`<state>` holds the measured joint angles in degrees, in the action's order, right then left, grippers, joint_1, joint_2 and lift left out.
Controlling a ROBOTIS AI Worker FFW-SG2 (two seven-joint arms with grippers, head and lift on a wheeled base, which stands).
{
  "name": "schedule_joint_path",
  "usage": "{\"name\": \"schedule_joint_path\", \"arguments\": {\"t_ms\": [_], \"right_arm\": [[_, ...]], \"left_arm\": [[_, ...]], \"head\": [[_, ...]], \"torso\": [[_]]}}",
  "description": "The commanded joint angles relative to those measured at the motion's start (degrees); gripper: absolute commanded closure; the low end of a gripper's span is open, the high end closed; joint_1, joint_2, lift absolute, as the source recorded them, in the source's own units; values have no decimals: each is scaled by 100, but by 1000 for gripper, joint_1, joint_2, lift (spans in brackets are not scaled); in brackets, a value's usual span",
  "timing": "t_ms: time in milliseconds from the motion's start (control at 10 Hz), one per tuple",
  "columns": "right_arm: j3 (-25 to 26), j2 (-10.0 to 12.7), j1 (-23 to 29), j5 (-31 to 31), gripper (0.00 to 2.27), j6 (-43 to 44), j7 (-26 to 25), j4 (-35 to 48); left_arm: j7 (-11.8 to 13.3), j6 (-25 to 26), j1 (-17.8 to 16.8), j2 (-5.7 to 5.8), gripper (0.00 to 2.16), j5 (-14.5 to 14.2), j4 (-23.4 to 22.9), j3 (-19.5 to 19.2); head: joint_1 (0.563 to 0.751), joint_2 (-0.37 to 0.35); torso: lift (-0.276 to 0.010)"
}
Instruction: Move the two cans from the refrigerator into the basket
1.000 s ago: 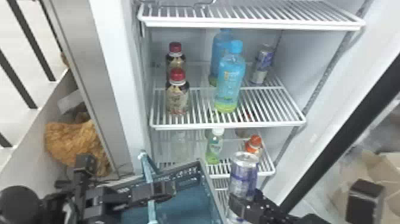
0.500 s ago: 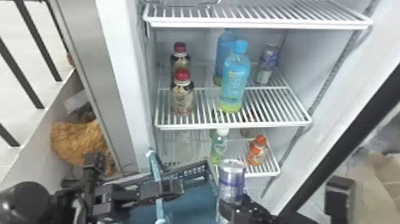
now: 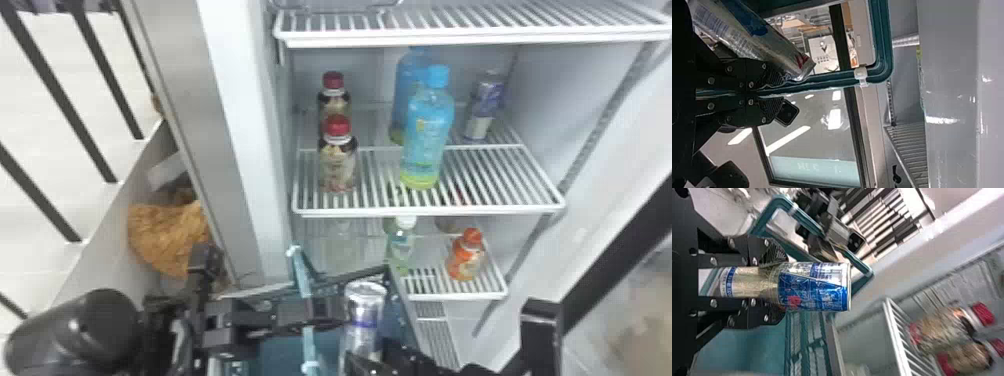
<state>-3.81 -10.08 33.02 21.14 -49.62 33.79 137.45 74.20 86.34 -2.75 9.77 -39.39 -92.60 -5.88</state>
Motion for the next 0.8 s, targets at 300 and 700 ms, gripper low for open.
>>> {"name": "schedule_joint_path", "arguments": {"t_ms": [300,700], "right_arm": [[232,76,101,-309,131,139,-118,155],[952,366,466,-697,130,1377,-382,732]], "left_arm": [[-2,0,-7,17,1191,-15,0,-6],[-2,0,35,25,1191,-15,0,-52]], "head": [[695,38],[695,-50]], "torso": [[-25],[-25]]}}
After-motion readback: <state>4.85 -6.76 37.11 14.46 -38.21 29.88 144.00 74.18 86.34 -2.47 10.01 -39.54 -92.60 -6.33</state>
